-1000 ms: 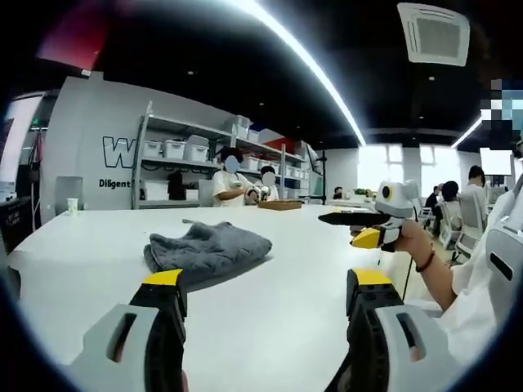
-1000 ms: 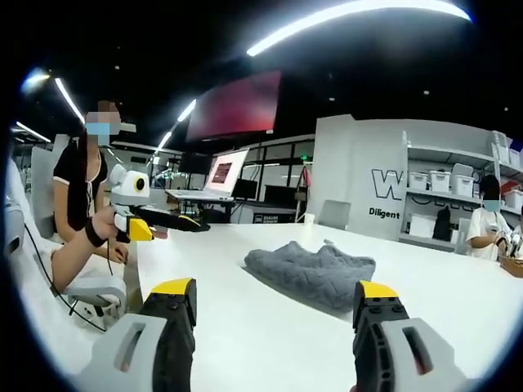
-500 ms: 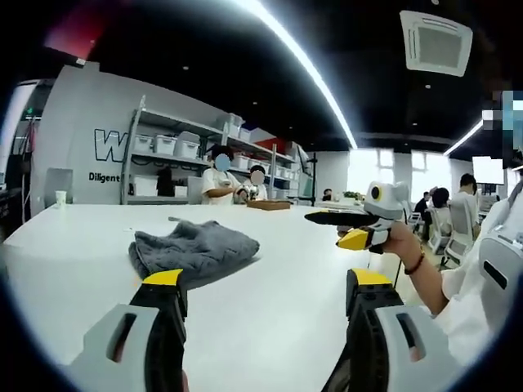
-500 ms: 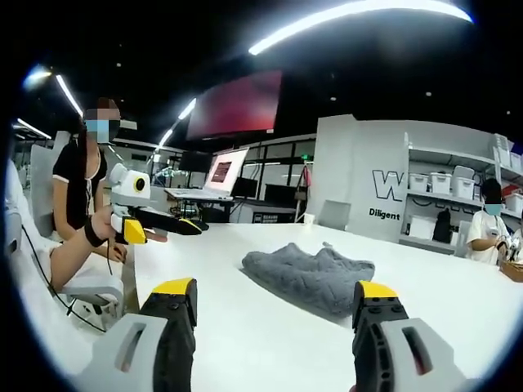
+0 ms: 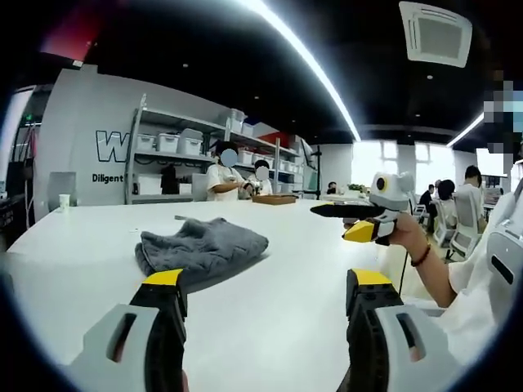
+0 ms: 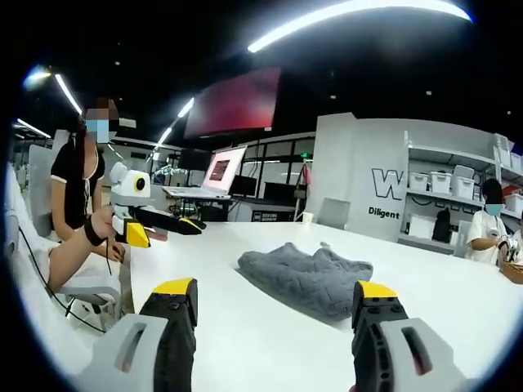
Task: Open the folded towel by lifting each exposed corner and separating the folded layers until the towel lies flat within the target outline without major curled edges
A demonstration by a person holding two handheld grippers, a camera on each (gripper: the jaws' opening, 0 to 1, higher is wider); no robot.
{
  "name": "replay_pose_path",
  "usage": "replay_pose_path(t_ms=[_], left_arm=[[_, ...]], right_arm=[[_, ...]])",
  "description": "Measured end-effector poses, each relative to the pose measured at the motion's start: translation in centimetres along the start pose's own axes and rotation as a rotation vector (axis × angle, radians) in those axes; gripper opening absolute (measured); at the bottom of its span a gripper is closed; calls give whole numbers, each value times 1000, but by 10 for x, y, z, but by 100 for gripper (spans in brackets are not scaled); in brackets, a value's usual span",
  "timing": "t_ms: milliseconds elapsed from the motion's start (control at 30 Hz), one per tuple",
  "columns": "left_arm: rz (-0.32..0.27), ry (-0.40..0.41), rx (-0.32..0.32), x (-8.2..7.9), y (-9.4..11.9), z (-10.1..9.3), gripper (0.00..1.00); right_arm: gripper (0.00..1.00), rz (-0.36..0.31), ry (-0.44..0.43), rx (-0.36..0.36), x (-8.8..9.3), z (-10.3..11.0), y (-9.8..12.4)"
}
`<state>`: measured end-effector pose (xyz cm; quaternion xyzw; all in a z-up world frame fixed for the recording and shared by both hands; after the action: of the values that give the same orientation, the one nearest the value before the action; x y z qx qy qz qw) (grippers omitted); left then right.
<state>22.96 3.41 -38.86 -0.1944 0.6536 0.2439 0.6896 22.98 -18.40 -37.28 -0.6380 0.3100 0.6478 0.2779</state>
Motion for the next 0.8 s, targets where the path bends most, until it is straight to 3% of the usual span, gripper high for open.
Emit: replay_pose_path(t_ms=[800], left_arm=[[11, 7, 0, 0, -11, 2, 77]], right_arm=[[76, 14, 4, -13, -4, -5, -11]])
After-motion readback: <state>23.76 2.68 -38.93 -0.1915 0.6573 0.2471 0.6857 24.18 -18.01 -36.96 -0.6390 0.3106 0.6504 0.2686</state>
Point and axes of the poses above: the point that each gripper's makers call its tool centre point, and the gripper's own axes: y roughly backward along the fingers, z roughly to its left, x roughly out of its underside, the point moved 3 cm from there along y, roughly backward along the fingers, and after that the axes turned 8 degrees about -y, right-handed, at the moved point
